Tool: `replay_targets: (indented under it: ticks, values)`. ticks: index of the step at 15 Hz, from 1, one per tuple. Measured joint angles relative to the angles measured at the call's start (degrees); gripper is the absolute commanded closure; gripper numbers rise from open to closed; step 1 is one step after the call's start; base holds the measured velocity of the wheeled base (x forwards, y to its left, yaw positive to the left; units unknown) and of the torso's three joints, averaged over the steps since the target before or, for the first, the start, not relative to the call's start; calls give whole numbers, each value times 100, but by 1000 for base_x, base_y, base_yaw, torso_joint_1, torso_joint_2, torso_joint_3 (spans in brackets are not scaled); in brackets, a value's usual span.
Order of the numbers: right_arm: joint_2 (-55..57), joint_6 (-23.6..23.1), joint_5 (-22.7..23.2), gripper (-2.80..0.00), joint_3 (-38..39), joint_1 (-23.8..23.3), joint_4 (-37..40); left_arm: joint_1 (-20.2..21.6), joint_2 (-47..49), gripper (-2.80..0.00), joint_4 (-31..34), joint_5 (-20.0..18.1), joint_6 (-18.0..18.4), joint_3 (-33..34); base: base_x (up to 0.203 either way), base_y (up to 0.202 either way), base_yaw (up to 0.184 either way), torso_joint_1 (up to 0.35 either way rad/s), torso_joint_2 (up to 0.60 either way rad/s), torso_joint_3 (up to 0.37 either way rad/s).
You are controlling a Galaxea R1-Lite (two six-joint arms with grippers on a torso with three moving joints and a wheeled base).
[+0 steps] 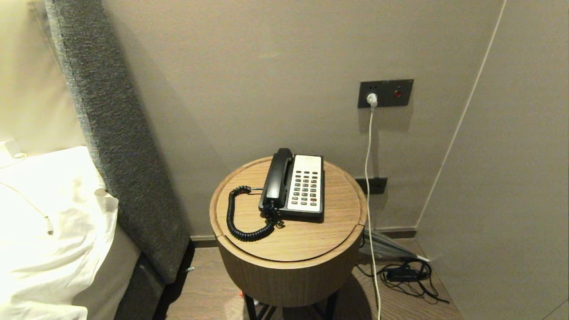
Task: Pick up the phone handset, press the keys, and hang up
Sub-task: Pick up the desk phone handset
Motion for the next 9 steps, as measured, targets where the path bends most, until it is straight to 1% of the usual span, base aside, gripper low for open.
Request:
replay_targets:
  ticks: [9]
  values:
    - [0,64,-25,0,0,0,4,0,0,0,0,2,0,0,0,0,0,0,0,0]
